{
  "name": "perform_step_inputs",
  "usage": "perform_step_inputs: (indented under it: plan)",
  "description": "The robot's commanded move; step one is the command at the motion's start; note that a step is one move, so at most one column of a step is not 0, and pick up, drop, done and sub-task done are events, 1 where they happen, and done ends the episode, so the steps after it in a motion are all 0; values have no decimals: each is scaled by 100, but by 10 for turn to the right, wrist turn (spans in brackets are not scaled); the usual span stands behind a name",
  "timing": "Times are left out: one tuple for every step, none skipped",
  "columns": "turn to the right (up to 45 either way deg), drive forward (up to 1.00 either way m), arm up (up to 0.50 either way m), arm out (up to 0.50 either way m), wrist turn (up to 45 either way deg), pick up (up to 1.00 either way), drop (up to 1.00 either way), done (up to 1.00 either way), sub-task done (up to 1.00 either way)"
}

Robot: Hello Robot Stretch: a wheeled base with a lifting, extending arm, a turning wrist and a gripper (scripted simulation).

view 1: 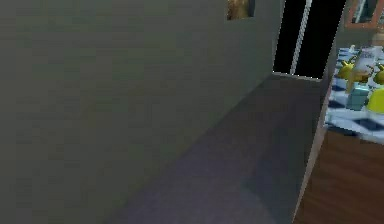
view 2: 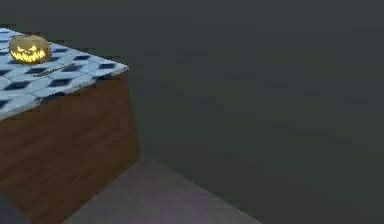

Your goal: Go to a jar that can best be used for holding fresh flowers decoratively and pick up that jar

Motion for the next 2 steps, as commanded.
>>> perform_step_inputs:
  plan:
    - [30,0,0,0,0,0,0,0,0]
    - [0,95,0,0,0,0,0,0,0]
